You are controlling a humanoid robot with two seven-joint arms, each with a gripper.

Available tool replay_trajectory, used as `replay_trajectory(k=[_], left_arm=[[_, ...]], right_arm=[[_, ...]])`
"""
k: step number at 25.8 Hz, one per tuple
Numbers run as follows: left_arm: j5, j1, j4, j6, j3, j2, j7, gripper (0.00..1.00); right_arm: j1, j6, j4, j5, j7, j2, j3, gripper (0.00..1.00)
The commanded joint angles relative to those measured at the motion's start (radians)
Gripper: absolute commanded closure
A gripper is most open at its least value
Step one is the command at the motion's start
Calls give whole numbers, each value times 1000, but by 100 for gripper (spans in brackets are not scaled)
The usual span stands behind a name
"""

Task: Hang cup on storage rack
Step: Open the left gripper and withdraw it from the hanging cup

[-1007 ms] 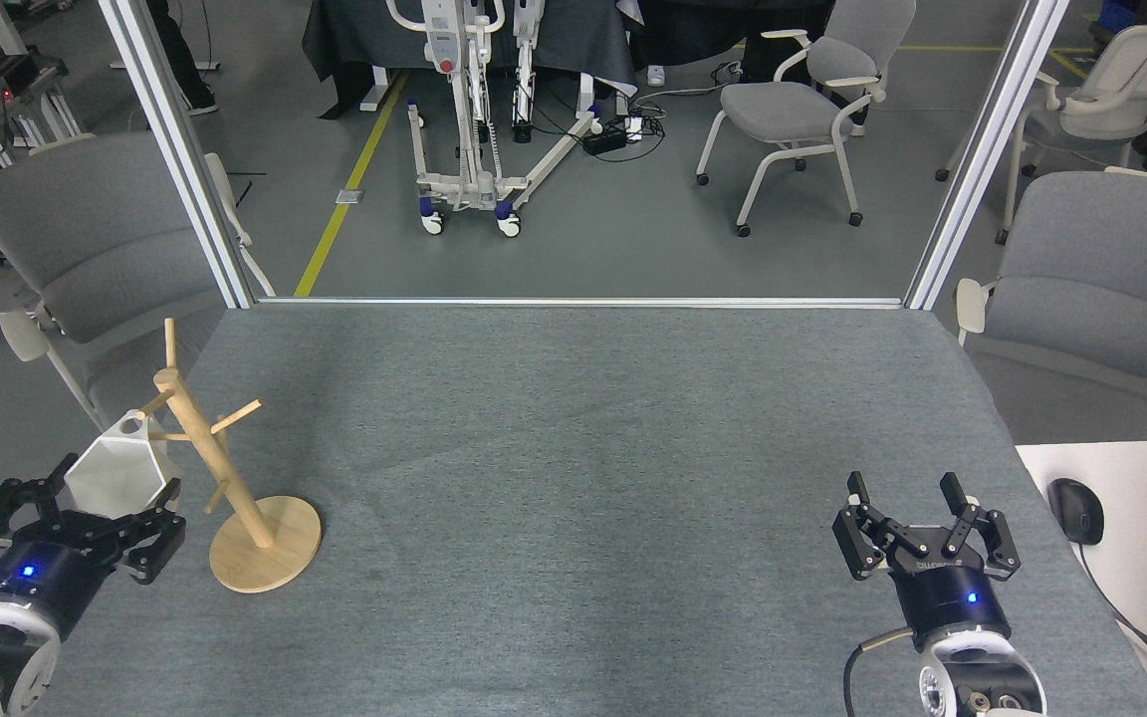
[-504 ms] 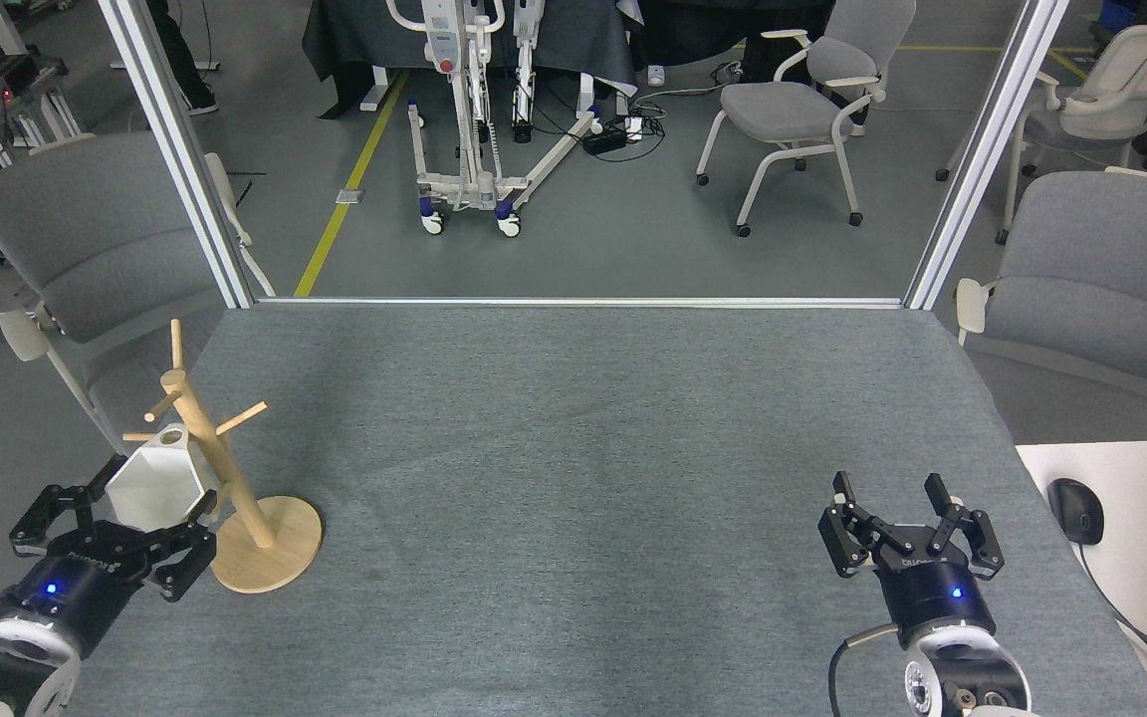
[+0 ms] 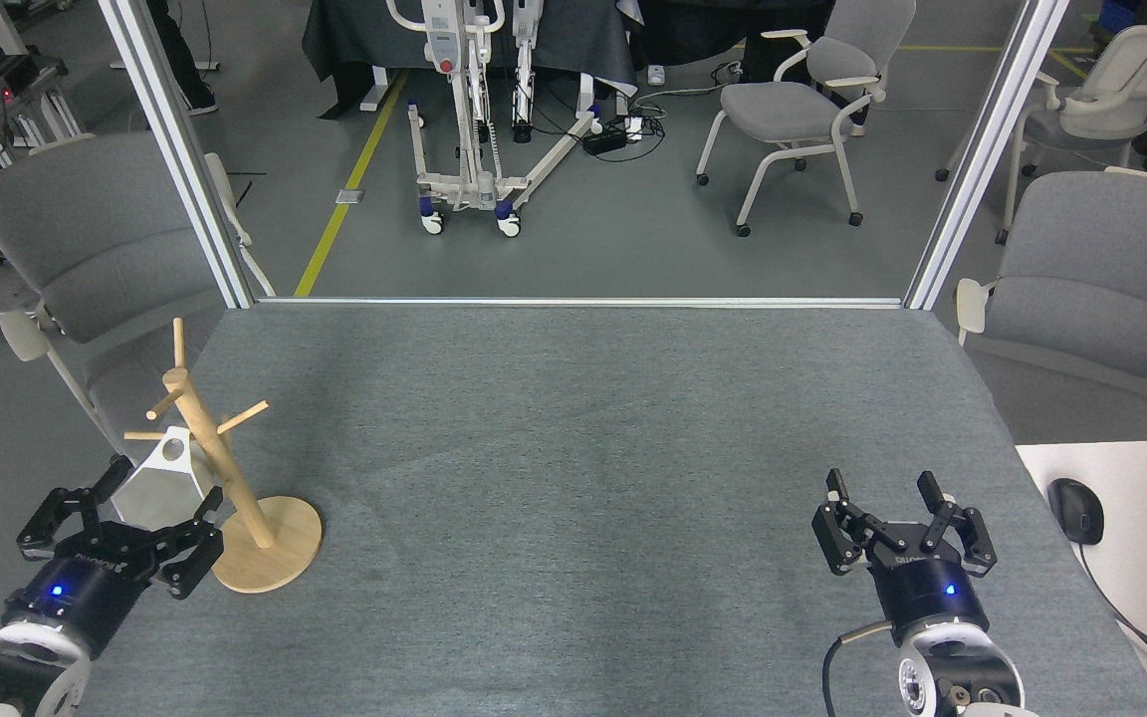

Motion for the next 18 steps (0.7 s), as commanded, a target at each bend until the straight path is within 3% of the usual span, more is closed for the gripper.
replay_trajectory(k=[1, 5, 9, 13, 18], left_arm=[[32, 3, 0, -13, 59, 0, 0, 1], [64, 15, 0, -99, 171, 2, 1, 1], [76, 104, -17, -235, 239, -15, 40, 1], [63, 218, -139, -243, 201, -170, 87, 2], [11, 287, -216, -162, 20, -323, 84, 2]], right_arm=[[-3, 1, 0, 2, 0, -1, 0, 0], [-2, -1, -2, 0, -2, 10, 0, 0], [3, 6, -11, 0, 1, 19, -2, 0], [3, 4, -11, 0, 1, 19, -2, 0], [1, 4, -13, 0, 0, 19, -5, 0]])
